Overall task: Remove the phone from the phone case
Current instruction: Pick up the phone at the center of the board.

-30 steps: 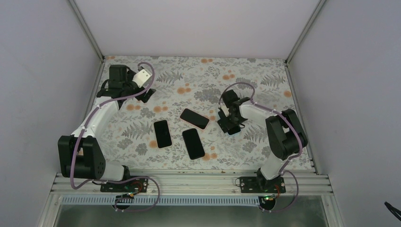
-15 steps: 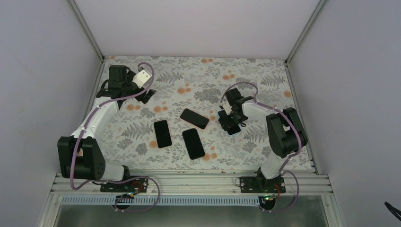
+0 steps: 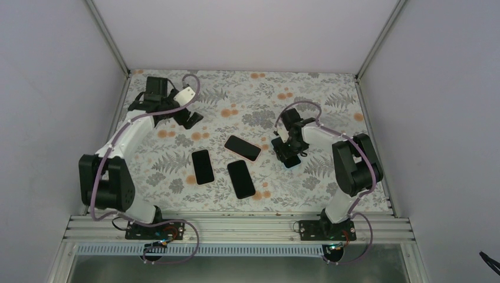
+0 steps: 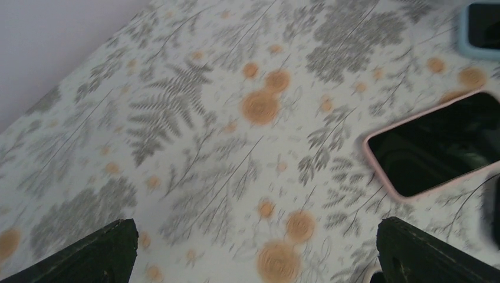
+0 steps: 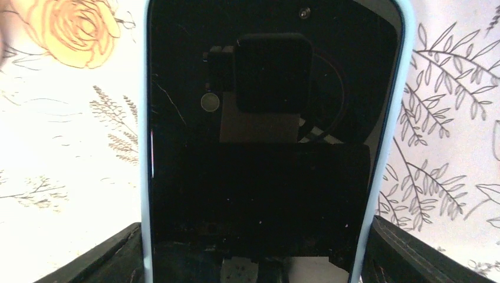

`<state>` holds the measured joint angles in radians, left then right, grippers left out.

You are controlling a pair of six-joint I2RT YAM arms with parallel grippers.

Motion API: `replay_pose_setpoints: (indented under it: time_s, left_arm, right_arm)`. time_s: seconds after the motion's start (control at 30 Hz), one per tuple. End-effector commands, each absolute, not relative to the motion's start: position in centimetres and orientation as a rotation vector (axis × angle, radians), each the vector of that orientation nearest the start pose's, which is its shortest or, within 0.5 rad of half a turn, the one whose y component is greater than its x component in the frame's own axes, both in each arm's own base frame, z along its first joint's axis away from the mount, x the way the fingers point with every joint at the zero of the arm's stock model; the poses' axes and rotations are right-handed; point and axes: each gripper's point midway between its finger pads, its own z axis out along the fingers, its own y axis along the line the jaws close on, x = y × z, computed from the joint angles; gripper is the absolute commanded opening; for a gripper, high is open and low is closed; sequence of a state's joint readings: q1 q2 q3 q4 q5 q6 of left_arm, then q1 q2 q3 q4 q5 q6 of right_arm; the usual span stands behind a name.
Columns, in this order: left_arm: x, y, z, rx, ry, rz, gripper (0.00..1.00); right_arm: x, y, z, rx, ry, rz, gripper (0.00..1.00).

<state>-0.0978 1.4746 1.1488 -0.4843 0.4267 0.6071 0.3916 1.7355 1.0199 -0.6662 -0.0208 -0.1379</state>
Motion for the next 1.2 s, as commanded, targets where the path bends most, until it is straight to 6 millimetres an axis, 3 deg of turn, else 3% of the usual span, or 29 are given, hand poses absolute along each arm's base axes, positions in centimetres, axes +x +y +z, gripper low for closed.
replay_pose_setpoints:
  time_s: [0.0,0.17,0.37,0.6,0.8,1.17]
  left_arm:
    - [39.6,-15.1,19.8,1.088,2.074,-0.48,1.0]
    - [40.5,-18.6,20.7,1.124,2.105,-0.679,1.0]
    - [41.0,-22.3,20.2,1.138,2.228,-0.976,1.0]
    - [42.2,-24.3,19.0,1.044,2.336,-1.286,1.0]
    - [43.3,-25.3,18.4,0.95,2.368,-1.386,1.0]
    - [40.4,-27.7,18.2,0.964,2.369,-1.544,0.97]
  right_arm:
    - [32.0,14.9,5.1,-0.823,2.783,0.102,0.73]
    - [33.3,18.0,9.4,-0.871,2.673,0.156,0.72]
    - [34.3,21.5,12.3,-0.93,2.575,0.194,0.7]
    - [34.2,25.6,15.7,-0.989,2.45,0.244,0.68]
    - [33.9,27.7,16.5,-1.032,2.411,0.227,0.68]
    - [35.3,29.6,17.2,-1.041,2.372,0.233,0.68]
